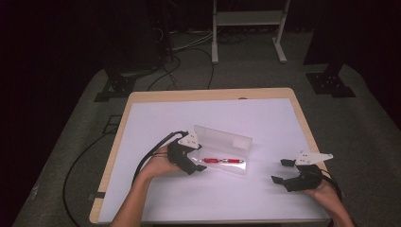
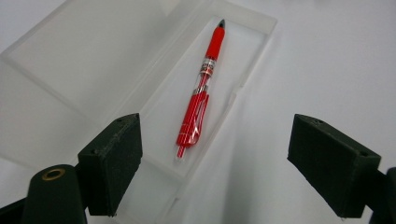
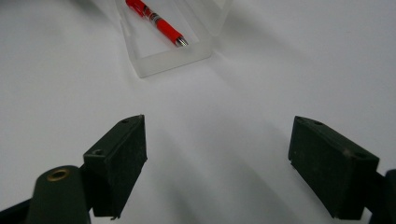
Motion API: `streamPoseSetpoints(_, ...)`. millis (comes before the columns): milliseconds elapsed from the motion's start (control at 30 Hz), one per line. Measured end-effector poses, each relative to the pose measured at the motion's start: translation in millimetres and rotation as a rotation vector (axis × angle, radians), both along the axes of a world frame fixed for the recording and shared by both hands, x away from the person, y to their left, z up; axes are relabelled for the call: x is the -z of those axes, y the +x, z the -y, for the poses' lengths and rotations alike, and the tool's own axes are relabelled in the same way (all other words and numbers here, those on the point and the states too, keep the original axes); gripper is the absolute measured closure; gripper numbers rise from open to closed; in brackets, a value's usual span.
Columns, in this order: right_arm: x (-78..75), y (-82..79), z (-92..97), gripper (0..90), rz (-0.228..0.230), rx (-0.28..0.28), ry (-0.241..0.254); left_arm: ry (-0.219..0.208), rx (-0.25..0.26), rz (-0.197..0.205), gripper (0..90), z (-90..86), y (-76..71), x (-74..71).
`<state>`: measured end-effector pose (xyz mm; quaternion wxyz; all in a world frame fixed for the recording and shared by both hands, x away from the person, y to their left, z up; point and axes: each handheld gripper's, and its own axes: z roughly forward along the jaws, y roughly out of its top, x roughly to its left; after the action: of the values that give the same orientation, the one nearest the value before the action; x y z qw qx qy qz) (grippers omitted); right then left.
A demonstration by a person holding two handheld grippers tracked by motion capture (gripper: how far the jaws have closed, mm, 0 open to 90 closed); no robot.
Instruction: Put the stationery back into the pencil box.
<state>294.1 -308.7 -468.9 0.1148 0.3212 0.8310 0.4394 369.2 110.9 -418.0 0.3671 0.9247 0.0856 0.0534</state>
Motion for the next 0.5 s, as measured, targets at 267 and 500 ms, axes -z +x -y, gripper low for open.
streamPoseSetpoints(267, 0.6, 0.0, -1.2, 18.7, -0.001, -0.002, -0.006, -0.011, -0.020, 0.010, 15.0, -9.8, -4.5, -0.7)
streamPoseSetpoints(500, 0.7, 0.0, -1.3, 18.6, -0.002, -0.001, -0.006, -0.018, -0.037, 0.021, 14.3, -19.4, -10.0, 0.3)
